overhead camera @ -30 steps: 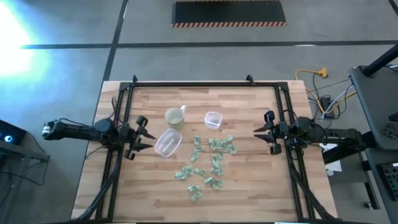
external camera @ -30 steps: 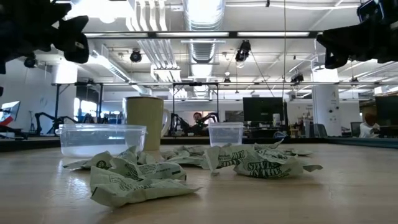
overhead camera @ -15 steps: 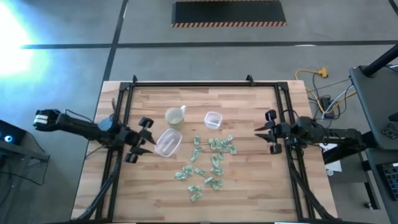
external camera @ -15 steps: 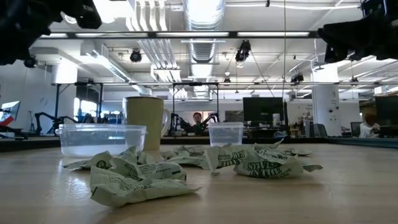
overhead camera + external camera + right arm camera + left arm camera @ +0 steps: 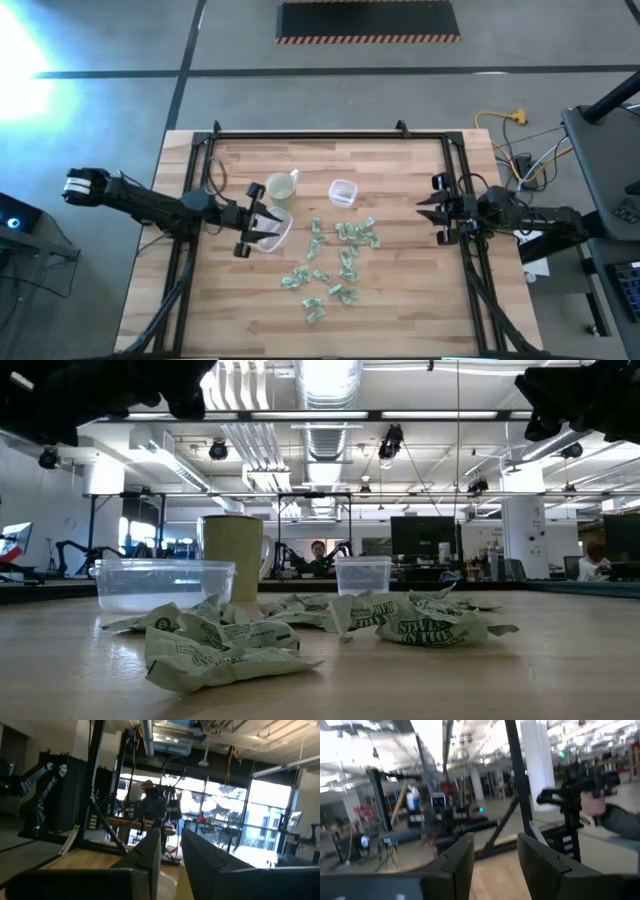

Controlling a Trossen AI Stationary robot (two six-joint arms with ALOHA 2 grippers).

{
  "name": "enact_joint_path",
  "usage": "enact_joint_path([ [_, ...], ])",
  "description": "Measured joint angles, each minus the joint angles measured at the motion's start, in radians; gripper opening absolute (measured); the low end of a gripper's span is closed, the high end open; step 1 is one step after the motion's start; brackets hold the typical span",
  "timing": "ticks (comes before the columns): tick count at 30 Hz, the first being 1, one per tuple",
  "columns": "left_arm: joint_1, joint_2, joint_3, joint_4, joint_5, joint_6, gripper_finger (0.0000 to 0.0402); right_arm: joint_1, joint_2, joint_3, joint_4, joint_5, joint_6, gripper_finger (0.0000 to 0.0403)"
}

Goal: Pick and place items into bin
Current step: Put the stevia packet into the top transparent bin

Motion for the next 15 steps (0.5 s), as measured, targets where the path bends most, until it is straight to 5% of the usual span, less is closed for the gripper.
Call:
enact_joint_path([
  [9, 0.000, 0.069, 0.085, -0.074, 0.000, 0.002, 0.0135, 0.000, 0.015, 0.086, 0.008, 0.001, -0.026, 0.0068],
  [15, 0.000, 0.084, 0.101, -0.064, 0.000, 0.003, 0.0135, 0.000, 0.156, 0.167, -0.044, 0.001, -0.006, 0.0068],
])
